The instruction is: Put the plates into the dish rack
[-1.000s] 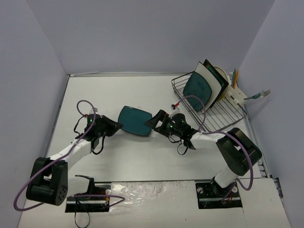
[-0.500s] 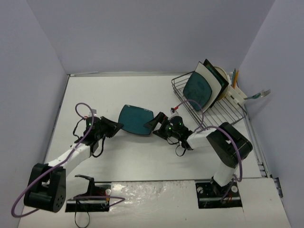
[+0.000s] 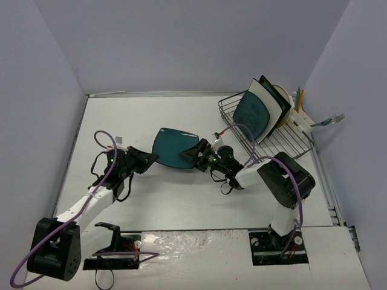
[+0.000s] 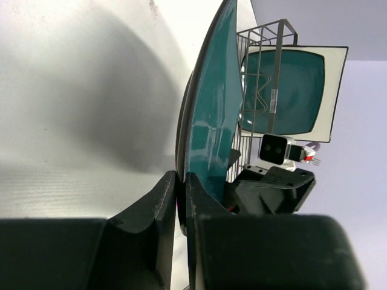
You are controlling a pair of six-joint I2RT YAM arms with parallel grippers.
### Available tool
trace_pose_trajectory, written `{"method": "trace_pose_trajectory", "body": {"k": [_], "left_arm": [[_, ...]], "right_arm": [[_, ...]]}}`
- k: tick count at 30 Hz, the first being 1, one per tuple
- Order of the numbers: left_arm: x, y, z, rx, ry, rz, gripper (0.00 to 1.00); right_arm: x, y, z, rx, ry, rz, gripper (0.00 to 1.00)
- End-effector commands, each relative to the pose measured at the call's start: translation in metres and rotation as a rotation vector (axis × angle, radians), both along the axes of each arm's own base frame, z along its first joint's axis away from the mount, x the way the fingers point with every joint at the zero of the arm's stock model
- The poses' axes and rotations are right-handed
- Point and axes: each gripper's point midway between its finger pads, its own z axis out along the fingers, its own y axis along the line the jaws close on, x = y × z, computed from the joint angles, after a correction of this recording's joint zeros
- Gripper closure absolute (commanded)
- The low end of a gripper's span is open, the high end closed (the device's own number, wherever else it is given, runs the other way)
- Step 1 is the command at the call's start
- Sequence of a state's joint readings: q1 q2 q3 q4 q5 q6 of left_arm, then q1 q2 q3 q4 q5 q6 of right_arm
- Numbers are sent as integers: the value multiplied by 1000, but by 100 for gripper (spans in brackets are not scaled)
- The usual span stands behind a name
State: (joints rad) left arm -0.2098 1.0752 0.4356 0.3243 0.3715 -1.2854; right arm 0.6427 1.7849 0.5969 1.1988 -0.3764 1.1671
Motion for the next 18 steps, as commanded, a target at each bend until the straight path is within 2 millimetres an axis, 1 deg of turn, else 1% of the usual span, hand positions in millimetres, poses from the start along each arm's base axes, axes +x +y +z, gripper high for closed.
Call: {"method": "trace_pose_trajectory", "body": {"k": [1, 3, 5, 8, 10, 11, 13, 15, 17, 18], "left_arm": [[8, -15, 89, -133, -280, -52, 100], [6, -16, 88, -132, -278, -56, 100], [5, -16, 85, -131, -275, -57, 100], [3, -15, 82, -128, -269, -52, 100], [1, -15, 78, -125, -262, -56, 100], [0, -15, 77, -122, -261, -58, 100], [-3, -14, 69, -105, -239, -61, 100], [-5, -13, 64, -91, -228, -65, 100], [-7, -13, 60, -75, -214, -70, 100], [-8, -13, 61, -66, -215, -77, 92]], "right_arm": [[7, 14, 66, 191, -185, 58, 29], [5, 15, 70, 219, -190, 66, 40], [4, 13, 74, 242, -195, 67, 48], [3, 7, 75, 248, -199, 57, 65], [2, 1, 81, 244, -217, 45, 79], [2, -2, 82, 234, -225, 39, 85], [5, -9, 88, 195, -260, 25, 97], [8, -16, 96, 158, -281, 13, 100], [10, -22, 101, 108, -309, 6, 100], [13, -24, 107, 81, -332, 3, 100]]}}
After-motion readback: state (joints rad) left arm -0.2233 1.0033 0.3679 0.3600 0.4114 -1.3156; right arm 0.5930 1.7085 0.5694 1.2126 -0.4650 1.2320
